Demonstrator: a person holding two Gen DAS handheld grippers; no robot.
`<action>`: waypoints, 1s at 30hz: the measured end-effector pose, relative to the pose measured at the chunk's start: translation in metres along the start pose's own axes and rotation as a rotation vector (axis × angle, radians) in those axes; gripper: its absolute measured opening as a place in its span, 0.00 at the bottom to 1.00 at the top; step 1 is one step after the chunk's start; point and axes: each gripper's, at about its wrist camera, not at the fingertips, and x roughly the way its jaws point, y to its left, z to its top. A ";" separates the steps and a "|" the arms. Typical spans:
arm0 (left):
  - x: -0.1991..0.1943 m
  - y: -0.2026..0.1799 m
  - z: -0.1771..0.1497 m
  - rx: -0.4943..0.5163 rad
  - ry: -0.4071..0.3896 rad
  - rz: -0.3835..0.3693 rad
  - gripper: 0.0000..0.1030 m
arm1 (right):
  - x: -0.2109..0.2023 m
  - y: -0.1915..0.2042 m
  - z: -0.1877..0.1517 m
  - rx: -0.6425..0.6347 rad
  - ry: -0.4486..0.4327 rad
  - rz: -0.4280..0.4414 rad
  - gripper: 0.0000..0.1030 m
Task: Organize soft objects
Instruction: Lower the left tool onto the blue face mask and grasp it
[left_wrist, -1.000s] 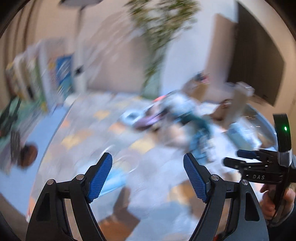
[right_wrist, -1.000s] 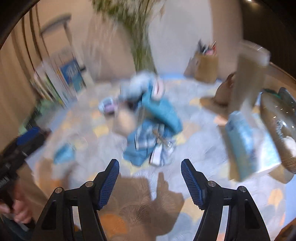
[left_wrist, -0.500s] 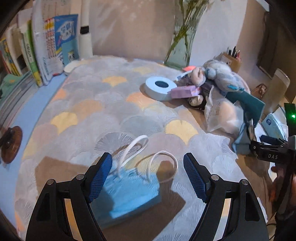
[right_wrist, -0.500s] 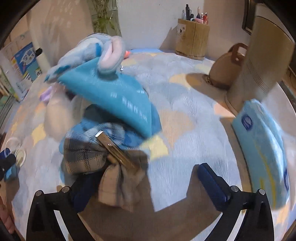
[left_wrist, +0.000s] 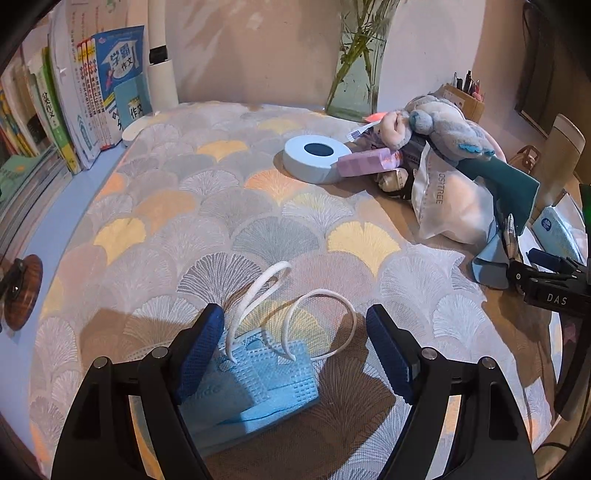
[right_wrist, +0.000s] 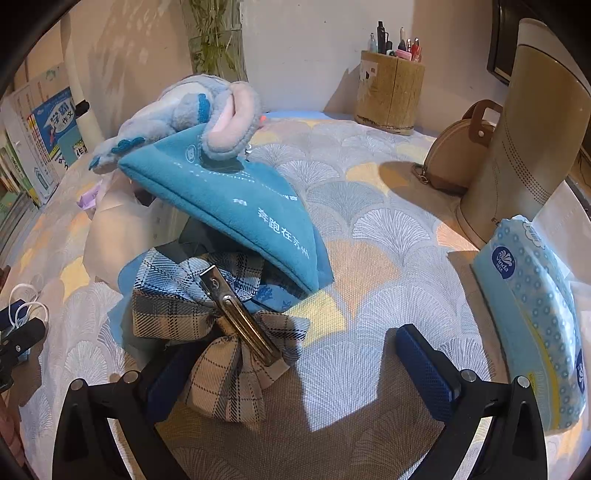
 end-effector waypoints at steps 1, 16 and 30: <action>-0.001 0.000 -0.001 0.001 -0.001 0.002 0.76 | 0.000 0.000 0.000 0.000 0.000 0.000 1.00; 0.002 0.000 0.000 0.025 0.006 0.012 0.76 | 0.000 0.000 0.000 -0.002 0.000 0.001 1.00; 0.001 -0.001 -0.001 0.012 0.003 0.010 0.76 | 0.001 0.000 0.000 -0.002 0.000 0.001 1.00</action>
